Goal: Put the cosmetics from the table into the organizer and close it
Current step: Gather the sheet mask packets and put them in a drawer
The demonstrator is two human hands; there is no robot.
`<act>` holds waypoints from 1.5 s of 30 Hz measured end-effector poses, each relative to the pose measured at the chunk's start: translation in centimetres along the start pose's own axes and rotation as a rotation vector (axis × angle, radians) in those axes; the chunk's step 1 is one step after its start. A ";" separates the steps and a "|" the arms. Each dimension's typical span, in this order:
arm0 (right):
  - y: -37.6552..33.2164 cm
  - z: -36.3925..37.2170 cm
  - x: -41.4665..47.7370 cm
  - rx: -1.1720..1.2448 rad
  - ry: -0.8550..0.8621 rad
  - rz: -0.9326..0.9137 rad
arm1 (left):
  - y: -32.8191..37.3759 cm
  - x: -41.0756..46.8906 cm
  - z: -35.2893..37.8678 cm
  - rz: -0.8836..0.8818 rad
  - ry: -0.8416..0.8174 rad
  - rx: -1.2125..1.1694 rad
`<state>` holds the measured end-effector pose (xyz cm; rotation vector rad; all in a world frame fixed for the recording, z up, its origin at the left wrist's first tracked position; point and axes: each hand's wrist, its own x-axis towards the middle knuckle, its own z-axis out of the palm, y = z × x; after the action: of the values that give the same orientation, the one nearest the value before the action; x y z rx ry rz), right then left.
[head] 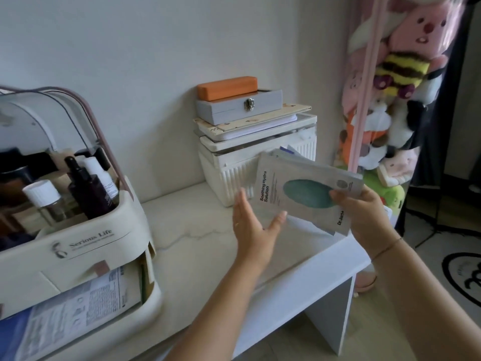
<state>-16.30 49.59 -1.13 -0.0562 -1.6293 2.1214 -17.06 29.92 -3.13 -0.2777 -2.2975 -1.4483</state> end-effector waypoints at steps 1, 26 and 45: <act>-0.3 0.0 0.0 -0.007 -0.065 -0.023 | -0.3 0.7 -1.0 -0.043 -0.001 -0.028; 1.6 5.3 -4.7 -0.560 -0.053 -0.087 | 0.3 -3.4 -8.9 -0.136 -0.056 -0.078; 1.7 25.2 -21.0 -0.870 -0.545 -0.179 | -3.5 -13.2 -34.9 -0.343 0.277 0.591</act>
<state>-5.88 18.45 -0.32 0.4064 -2.6443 1.2048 1.59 -2.30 1.38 0.4772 -2.4786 -0.8029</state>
